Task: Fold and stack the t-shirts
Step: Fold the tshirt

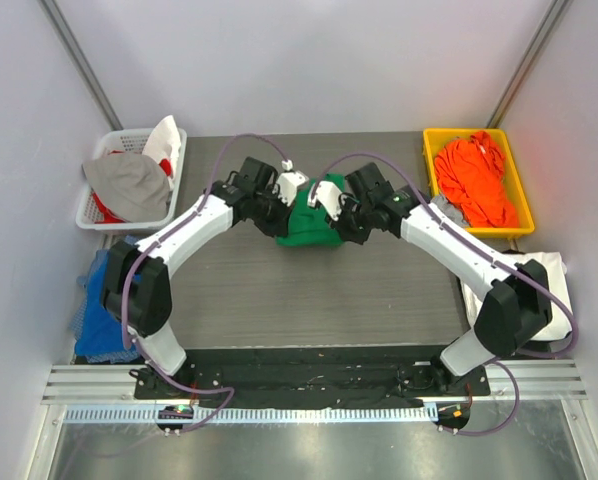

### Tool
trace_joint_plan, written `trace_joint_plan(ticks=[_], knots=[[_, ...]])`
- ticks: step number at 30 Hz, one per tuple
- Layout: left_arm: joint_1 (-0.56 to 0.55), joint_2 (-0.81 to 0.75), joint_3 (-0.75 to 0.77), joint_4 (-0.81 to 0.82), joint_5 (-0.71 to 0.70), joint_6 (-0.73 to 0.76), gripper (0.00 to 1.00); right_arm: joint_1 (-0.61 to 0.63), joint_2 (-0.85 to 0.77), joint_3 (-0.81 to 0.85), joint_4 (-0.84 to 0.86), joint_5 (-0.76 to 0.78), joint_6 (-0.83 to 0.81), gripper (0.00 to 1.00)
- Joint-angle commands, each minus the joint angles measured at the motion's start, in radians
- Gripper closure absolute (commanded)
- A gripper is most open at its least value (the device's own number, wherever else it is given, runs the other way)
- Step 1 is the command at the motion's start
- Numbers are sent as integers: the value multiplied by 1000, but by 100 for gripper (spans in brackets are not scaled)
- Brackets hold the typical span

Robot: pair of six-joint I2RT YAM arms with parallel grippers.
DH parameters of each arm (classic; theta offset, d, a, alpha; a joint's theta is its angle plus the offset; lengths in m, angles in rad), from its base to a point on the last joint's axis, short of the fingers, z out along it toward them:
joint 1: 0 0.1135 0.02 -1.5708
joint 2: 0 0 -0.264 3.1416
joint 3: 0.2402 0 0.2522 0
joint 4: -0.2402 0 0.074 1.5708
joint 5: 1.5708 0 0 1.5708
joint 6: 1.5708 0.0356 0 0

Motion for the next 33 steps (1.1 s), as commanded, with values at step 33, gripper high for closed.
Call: trace_joint_plan(ticks=[33], knots=[[-68, -378, -389, 97, 93, 113, 100, 151, -279, -117, -112, 59, 50, 99]])
